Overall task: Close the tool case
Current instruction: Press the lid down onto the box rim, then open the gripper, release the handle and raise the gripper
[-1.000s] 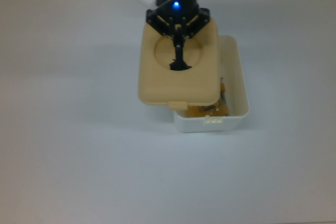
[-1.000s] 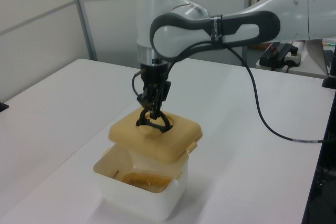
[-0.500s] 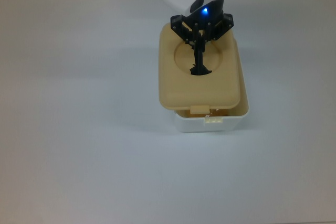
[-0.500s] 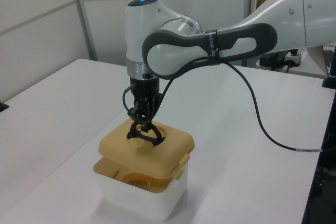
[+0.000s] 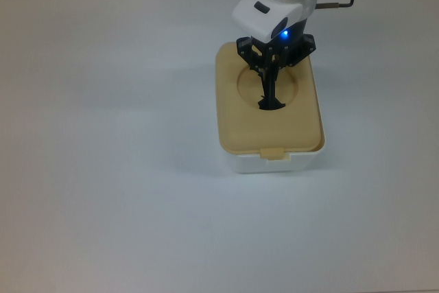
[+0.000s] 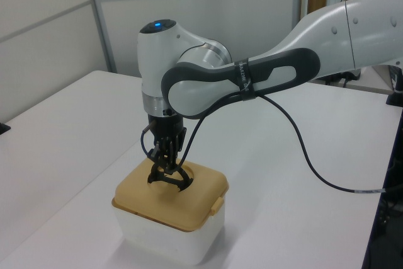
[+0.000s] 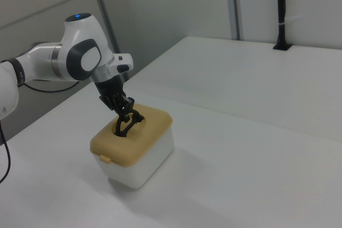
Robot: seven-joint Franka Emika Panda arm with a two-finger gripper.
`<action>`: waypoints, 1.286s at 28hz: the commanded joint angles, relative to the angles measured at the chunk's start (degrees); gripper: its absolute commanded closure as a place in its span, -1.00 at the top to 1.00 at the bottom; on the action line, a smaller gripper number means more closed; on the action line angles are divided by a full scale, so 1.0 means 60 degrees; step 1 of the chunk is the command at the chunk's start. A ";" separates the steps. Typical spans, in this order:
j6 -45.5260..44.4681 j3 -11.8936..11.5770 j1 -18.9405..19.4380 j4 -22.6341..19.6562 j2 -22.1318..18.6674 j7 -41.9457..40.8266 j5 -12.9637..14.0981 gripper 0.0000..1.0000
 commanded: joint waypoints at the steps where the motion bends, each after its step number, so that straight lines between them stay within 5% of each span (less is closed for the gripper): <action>1: 0.0264 -0.0095 0.0107 -0.0094 -0.0076 0.0148 -0.0166 -1.00; 3: 0.0264 -0.0095 0.0107 -0.0094 -0.0076 0.0148 -0.0210 -1.00; 4: 0.0264 -0.0095 0.0107 -0.0094 -0.0062 0.0148 -0.0210 -0.77; 5: 0.0264 -0.0095 0.0107 -0.0094 -0.0062 0.0148 -0.0210 -0.30; 6: 0.0264 -0.0095 0.0107 -0.0094 -0.0062 0.0163 -0.0210 0.49; 7: 0.0249 -0.0095 0.0107 -0.0094 -0.0076 0.0148 -0.0224 0.99; 21: 0.0088 -0.0124 0.0078 0.0008 -0.0266 0.0294 -0.0181 1.00; 36: -0.1669 -0.0227 -0.0815 -0.0006 -0.1555 0.0207 -0.0181 1.00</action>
